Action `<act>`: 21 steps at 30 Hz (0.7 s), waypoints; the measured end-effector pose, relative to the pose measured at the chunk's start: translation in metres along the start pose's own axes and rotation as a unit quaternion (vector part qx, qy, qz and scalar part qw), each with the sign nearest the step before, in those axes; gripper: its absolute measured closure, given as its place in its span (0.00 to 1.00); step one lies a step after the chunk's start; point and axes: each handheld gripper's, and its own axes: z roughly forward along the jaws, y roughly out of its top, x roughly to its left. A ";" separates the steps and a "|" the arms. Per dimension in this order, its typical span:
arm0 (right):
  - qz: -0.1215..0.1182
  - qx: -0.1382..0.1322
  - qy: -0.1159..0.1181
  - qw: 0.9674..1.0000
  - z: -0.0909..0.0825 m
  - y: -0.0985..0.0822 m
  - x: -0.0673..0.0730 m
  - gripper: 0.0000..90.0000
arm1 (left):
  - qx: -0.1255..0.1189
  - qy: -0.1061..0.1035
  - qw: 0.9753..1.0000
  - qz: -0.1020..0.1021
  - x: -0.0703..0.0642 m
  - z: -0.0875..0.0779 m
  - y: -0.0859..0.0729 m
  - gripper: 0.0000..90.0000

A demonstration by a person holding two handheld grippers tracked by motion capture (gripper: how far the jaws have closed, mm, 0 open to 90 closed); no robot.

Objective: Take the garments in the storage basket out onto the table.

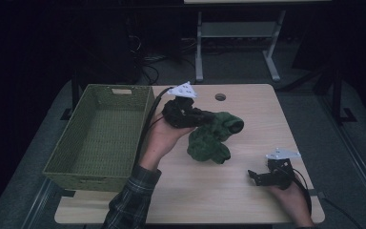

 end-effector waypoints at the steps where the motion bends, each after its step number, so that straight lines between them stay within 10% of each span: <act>1: -0.001 -0.001 -0.001 1.000 0.000 0.000 0.000 0.04 | 0.003 -0.005 1.000 -0.001 -0.001 0.005 -0.002 0.96; 21: -0.005 -0.001 -0.001 1.000 0.000 0.000 -0.001 0.04 | 0.061 -0.055 0.995 -0.053 0.002 0.093 -0.077 0.95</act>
